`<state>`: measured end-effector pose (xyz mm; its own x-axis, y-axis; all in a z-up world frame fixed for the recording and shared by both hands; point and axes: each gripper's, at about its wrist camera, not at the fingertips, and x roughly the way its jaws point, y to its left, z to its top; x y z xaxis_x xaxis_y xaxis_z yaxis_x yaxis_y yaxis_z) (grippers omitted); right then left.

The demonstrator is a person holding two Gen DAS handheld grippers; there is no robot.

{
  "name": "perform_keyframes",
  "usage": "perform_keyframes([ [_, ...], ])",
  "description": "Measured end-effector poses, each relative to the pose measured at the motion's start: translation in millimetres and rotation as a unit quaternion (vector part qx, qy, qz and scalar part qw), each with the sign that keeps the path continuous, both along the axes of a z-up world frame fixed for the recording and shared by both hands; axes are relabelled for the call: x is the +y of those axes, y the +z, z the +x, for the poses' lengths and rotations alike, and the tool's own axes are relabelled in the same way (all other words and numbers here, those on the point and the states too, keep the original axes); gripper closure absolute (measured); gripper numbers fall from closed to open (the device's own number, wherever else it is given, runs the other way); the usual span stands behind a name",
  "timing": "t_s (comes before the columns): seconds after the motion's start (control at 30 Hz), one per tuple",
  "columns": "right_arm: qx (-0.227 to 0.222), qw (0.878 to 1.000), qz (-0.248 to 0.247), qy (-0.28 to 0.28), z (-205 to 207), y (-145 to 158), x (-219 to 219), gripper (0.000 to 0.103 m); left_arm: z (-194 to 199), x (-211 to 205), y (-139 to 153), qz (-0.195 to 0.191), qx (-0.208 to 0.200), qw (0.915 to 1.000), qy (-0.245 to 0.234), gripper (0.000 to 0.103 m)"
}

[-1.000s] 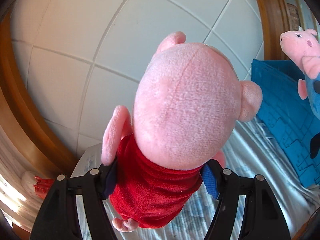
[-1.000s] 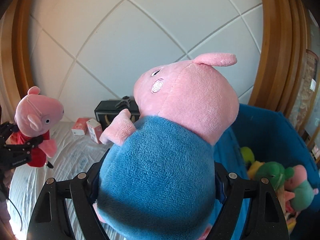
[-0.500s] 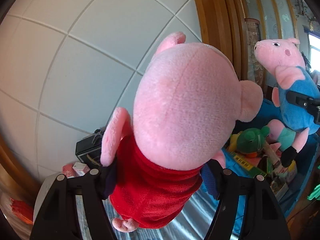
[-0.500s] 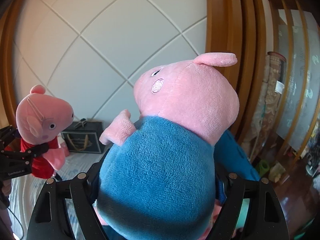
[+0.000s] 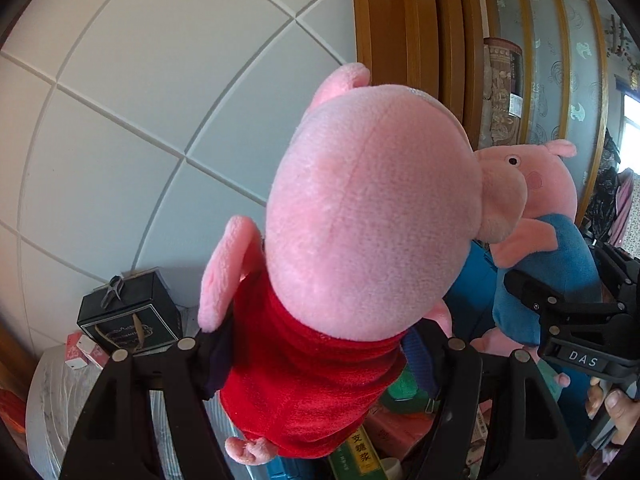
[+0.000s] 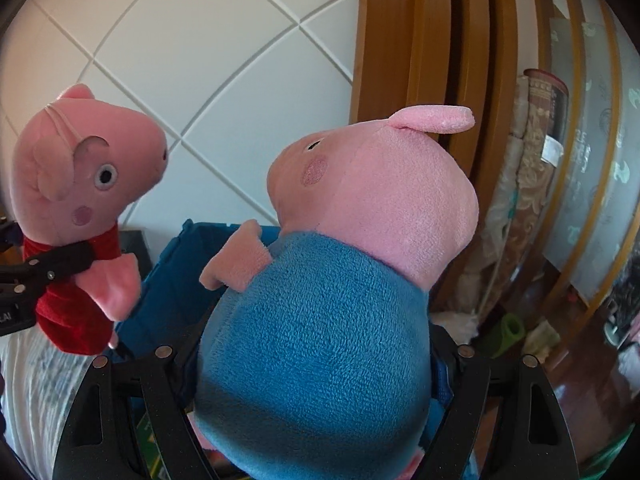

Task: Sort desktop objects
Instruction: 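Carry the red-dress pig with the left tool while the right tool carries the blue-shirt pig over the crate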

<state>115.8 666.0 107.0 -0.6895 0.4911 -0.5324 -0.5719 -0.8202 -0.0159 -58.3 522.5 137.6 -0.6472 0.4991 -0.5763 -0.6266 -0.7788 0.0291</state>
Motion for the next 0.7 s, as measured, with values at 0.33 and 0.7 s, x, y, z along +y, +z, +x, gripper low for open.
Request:
perform_keyframes([
  [0.33, 0.008, 0.999, -0.030, -0.025, -46, -43, 63, 0.019, -62, 71, -87, -0.065, -0.054, 0.9961, 0.028, 0.030],
  [0.7, -0.026, 0.996, -0.074, -0.048, -64, -87, 101, 0.019, -77, 102, -125, -0.093, -0.039, 0.9945, 0.029, 0.027],
])
